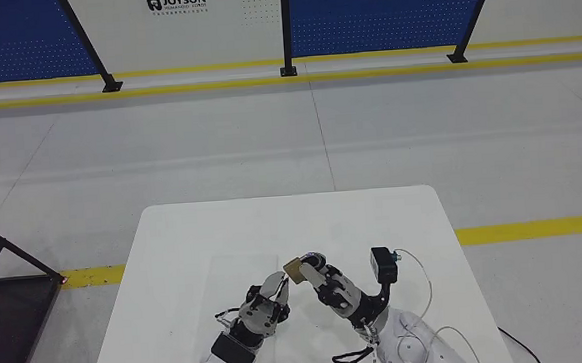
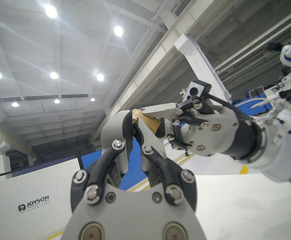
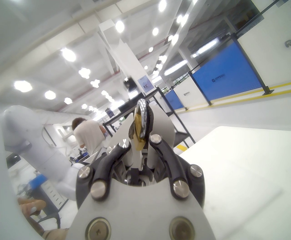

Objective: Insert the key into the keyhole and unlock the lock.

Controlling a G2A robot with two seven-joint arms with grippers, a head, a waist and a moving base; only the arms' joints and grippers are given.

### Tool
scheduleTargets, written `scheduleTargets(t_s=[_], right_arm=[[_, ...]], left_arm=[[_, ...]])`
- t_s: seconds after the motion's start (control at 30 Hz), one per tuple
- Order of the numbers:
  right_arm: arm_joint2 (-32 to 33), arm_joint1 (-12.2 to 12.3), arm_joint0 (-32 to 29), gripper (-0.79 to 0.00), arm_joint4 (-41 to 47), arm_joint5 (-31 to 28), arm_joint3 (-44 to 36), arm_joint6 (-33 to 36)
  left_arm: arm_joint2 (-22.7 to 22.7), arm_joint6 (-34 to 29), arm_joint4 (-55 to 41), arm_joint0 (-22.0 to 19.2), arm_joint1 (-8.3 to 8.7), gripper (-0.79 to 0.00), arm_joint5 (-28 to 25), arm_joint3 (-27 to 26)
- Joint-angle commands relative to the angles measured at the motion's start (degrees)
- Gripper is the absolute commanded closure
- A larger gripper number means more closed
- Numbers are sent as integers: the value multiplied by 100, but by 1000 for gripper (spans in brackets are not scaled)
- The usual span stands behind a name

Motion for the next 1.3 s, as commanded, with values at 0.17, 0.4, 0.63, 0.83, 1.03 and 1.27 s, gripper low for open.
scheduleTargets(t_s=[0.17, 0.4, 0.63, 0.83, 1.03, 1.27], right_arm=[[26, 7, -11, 0, 34, -41, -15, -11], [55, 16, -30, 0, 64, -103, -24, -18], [67, 20, -40, 0, 93, -114, -27, -6], [72, 23, -32, 0, 93, -115, -26, 20], [65, 21, -32, 0, 77, -105, -27, 11], [65, 21, -29, 0, 67, -101, -23, 14]], left_arm=[[-3, -1, -6, 35, 8, -18, -291, -16], [-28, 35, 13, 58, 17, -142, -446, 4], [-78, 65, -4, 86, 40, -188, -703, 30], [-112, -91, -90, 99, 48, -200, -888, -3], [-104, -324, -62, 90, 47, -145, -950, -25], [-111, -394, 102, 63, 36, 0, -646, -6]])
